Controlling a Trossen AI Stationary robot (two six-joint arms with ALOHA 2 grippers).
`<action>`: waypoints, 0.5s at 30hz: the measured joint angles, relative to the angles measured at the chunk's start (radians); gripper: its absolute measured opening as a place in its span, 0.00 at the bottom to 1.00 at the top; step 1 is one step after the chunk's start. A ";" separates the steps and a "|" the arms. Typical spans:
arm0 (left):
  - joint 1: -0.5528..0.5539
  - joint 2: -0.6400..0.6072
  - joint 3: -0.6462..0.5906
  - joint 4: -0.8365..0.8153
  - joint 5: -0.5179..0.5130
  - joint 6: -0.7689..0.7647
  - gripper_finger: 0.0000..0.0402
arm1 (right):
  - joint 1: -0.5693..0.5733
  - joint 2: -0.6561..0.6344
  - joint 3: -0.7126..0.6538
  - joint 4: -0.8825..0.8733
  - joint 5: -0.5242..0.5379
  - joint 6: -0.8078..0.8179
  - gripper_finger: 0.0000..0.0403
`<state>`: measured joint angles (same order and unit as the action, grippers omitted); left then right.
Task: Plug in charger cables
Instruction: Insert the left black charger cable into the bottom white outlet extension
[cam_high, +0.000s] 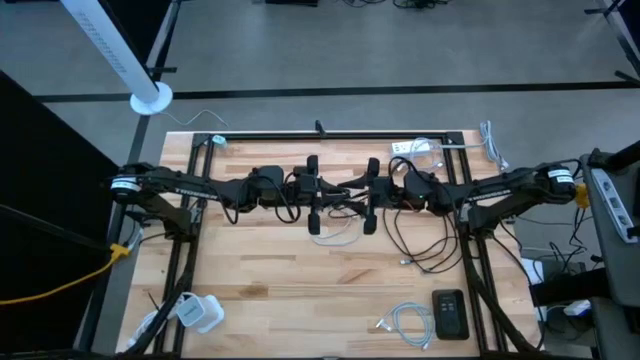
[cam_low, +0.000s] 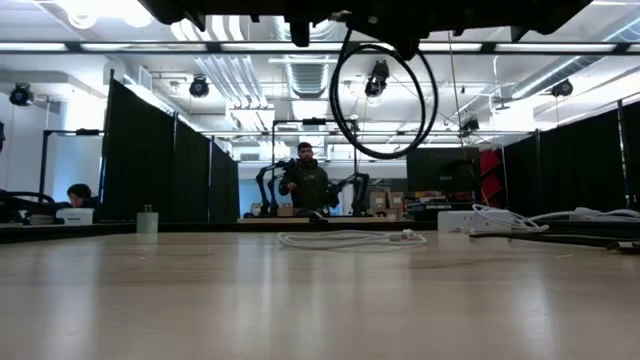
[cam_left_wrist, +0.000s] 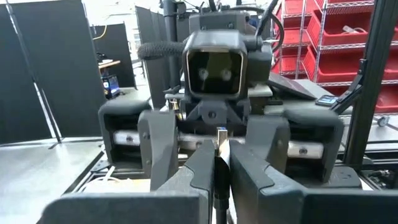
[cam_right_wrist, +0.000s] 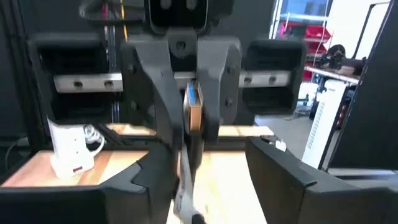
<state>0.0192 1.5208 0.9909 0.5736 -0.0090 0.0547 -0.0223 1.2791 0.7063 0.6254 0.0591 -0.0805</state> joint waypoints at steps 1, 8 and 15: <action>0.000 0.000 0.001 0.000 0.000 0.000 0.03 | 0.000 -0.002 0.000 -0.001 0.000 -0.005 0.40; 0.001 0.000 0.001 -0.010 -0.005 0.009 0.03 | 0.001 -0.002 0.000 -0.043 -0.017 -0.025 0.06; -0.001 0.000 0.002 -0.062 0.000 0.084 0.03 | 0.005 -0.002 -0.001 -0.077 -0.016 -0.079 0.04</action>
<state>0.0185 1.5204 0.9924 0.5111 -0.0090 0.1391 -0.0174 1.2774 0.7052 0.5480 0.0426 -0.1595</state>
